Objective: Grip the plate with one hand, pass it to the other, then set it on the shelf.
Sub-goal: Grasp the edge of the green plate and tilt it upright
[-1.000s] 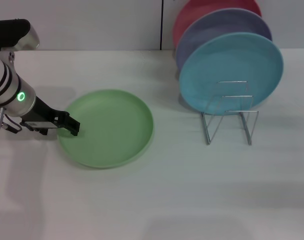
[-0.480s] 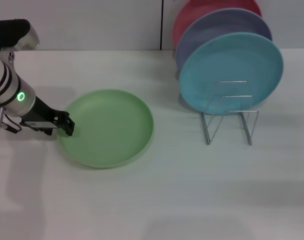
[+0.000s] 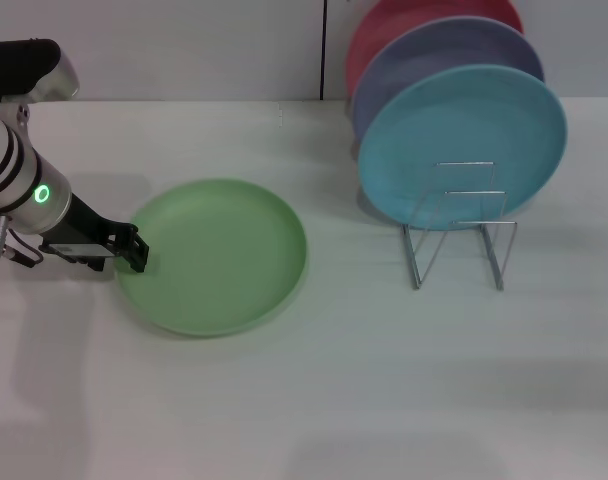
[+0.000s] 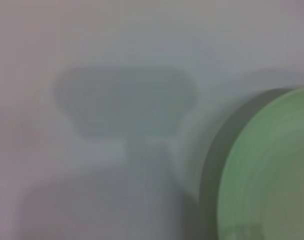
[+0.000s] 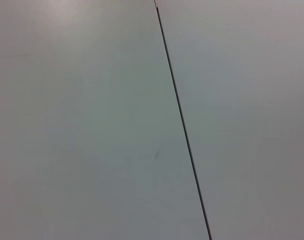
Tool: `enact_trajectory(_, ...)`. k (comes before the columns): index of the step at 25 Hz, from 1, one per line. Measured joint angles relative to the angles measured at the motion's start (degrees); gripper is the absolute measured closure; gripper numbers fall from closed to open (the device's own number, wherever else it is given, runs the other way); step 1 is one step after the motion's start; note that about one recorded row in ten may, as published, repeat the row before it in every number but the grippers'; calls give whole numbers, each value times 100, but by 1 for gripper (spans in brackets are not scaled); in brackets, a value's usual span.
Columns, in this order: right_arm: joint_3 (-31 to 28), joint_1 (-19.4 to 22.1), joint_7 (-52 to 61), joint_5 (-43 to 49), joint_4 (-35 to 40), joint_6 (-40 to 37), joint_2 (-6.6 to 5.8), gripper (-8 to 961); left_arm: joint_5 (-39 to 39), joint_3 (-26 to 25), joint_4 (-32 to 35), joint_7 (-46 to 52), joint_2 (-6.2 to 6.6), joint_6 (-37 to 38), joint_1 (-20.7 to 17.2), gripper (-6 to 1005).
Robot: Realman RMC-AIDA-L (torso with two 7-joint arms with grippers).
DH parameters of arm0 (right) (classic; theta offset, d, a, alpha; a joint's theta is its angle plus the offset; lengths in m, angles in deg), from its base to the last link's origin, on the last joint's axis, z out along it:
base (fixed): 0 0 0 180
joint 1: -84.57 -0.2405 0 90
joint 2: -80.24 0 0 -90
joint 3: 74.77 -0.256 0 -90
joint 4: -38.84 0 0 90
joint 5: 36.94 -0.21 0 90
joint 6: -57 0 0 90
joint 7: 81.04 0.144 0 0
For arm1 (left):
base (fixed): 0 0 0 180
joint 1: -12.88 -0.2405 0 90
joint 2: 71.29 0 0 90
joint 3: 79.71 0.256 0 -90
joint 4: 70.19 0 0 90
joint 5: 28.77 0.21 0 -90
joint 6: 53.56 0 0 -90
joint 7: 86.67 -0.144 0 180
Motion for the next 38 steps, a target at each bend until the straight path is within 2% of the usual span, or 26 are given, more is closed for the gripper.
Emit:
enact_trajectory(19, 0, -54, 0, 0, 0, 49, -47, 232, 8, 0, -62, 0, 0, -21, 35, 591)
enact_trajectory(24, 9, -71, 0, 0, 1, 59, -59, 232, 8, 0, -63, 0, 0, -6, 36, 655)
enact_trajectory(38, 9, -115, 0, 0, 44, 62, -58, 232, 7, 0, -154, -67, 0, -35, 52, 711)
